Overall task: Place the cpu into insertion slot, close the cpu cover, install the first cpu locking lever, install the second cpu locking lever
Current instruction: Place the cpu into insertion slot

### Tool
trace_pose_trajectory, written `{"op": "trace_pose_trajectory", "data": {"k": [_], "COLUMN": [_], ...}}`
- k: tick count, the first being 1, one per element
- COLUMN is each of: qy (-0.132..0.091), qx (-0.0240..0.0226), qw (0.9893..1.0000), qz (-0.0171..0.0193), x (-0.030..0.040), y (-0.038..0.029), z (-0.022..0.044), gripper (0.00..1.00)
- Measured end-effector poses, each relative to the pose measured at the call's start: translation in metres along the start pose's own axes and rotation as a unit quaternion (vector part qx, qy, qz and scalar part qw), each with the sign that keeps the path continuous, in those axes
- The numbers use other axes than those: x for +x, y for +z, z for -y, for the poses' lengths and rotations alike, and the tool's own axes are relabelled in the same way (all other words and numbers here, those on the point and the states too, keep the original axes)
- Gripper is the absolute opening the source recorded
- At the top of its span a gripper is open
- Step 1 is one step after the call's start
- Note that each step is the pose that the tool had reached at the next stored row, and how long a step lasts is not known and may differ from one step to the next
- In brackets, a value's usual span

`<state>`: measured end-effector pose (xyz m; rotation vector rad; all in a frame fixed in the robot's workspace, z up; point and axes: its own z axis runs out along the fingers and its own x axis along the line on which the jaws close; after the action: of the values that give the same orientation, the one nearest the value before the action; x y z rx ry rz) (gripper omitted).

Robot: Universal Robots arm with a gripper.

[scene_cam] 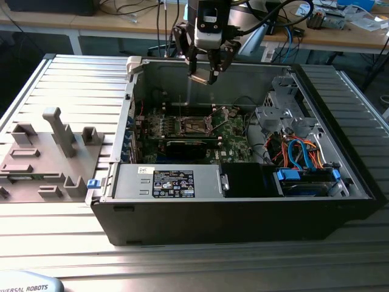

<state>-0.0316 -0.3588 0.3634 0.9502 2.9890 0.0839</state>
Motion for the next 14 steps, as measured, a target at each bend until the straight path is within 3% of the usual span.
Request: {"op": "trace_pose_trajectory", "data": {"k": [14], "qy": [0.007], "qx": [0.0], "qw": [1.0], "qz": [0.0004], "x": [0.0], "y": [0.0], "z": [0.0], "gripper": [0.54]}}
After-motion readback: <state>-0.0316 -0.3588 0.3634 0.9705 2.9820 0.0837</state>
